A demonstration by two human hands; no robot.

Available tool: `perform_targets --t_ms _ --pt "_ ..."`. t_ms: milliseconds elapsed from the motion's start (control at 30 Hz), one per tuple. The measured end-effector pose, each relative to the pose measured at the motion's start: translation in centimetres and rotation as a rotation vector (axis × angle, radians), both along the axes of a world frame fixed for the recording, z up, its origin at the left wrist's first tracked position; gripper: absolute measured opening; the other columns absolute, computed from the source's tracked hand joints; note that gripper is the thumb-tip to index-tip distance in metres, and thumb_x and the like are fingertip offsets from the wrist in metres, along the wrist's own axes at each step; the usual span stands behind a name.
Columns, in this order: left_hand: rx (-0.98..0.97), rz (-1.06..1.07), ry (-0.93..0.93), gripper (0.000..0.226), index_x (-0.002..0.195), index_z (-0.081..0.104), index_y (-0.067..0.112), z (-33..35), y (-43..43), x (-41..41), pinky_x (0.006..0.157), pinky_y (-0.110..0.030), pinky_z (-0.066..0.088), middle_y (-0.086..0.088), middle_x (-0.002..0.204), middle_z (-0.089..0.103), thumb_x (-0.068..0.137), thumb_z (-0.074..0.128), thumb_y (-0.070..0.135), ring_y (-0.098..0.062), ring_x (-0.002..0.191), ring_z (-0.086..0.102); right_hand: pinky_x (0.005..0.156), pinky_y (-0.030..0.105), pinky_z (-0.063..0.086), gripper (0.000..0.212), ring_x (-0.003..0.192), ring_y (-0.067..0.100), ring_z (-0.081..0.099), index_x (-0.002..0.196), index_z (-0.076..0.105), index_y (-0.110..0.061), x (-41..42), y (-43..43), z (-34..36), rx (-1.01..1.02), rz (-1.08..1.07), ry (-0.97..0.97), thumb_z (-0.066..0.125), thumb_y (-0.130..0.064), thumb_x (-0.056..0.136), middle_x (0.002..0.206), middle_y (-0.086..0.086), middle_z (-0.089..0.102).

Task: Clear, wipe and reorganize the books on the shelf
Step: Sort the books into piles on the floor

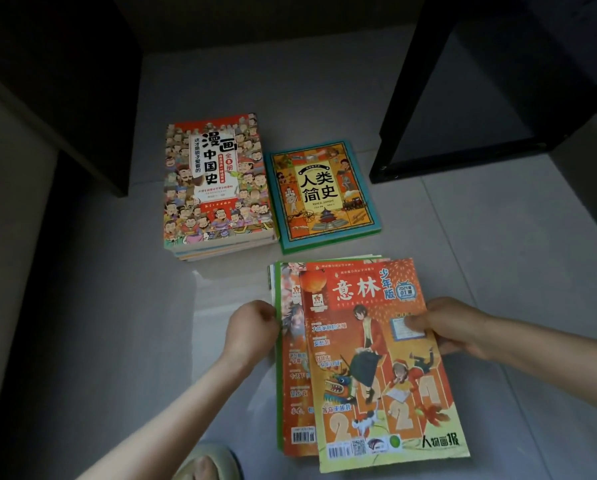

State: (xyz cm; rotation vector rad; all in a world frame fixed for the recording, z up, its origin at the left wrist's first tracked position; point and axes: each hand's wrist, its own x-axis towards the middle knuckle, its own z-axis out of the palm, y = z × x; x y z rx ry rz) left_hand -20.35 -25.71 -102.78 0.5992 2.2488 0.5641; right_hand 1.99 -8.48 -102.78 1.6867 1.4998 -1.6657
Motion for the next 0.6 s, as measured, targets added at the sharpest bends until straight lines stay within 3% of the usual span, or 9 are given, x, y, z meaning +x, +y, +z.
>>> perform_targets --t_ms 167,300,400,433,533,600 --pt "0.046 -0.051 -0.011 0.023 0.088 0.072 0.005 0.7 -0.3 0.6 0.055 -0.023 0.042 -0.008 0.087 0.071 0.089 0.049 0.001 -0.017 0.073 0.062 0.065 0.030 0.058 0.018 0.080 0.020 0.073 0.106 0.064 -0.012 -0.4 -1.2 -0.8 -0.041 -0.040 0.048 0.067 -0.018 0.089 0.090 0.005 0.075" --pt "0.059 -0.241 -0.019 0.031 0.106 0.070 0.007 0.5 -0.3 1.7 0.075 -0.029 0.050 -0.010 0.100 0.066 0.088 0.046 -0.001 -0.026 0.093 0.062 0.066 0.035 0.060 0.017 0.080 0.024 0.072 0.105 0.065 -0.009 -0.1 -1.5 -1.3 -0.038 -0.072 0.018 0.067 -0.011 0.088 0.090 0.008 0.075" --pt "0.045 -0.231 -0.199 0.034 0.100 0.070 0.009 0.3 0.0 1.9 0.079 -0.036 0.055 -0.008 0.091 0.070 0.087 0.043 -0.005 -0.023 0.088 0.066 0.078 0.040 0.057 0.019 0.084 0.024 0.072 0.104 0.064 -0.012 1.2 -1.5 -1.4 -0.030 -0.089 -0.002 0.069 -0.017 0.087 0.090 0.006 0.075" --pt "0.054 -0.188 -0.279 0.036 0.096 0.070 0.012 0.4 0.0 1.9 0.078 -0.034 0.056 -0.007 0.087 0.071 0.087 0.042 -0.009 -0.021 0.084 0.067 0.080 0.040 0.057 0.020 0.084 0.024 0.072 0.105 0.064 -0.013 1.7 -1.4 -1.3 -0.027 -0.095 0.004 0.069 -0.019 0.087 0.090 0.006 0.076" --pt "0.128 -0.045 -0.573 0.048 0.109 0.061 0.015 0.9 0.1 2.4 0.073 -0.021 0.056 -0.005 0.082 0.068 0.087 0.036 -0.019 -0.013 0.076 0.066 0.081 0.041 0.057 0.025 0.084 0.024 0.073 0.109 0.064 -0.012 3.1 -0.9 -1.3 -0.035 -0.123 0.033 0.068 -0.023 0.087 0.092 0.007 0.075" --pt "0.135 -0.018 -0.626 0.037 0.110 0.062 0.009 1.1 0.0 2.7 0.076 -0.020 0.055 -0.006 0.085 0.067 0.090 0.041 -0.015 -0.015 0.080 0.066 0.083 0.042 0.056 0.027 0.084 0.026 0.073 0.111 0.063 -0.008 3.5 -0.6 -1.3 -0.066 -0.170 0.064 0.064 -0.023 0.089 0.093 0.010 0.075"
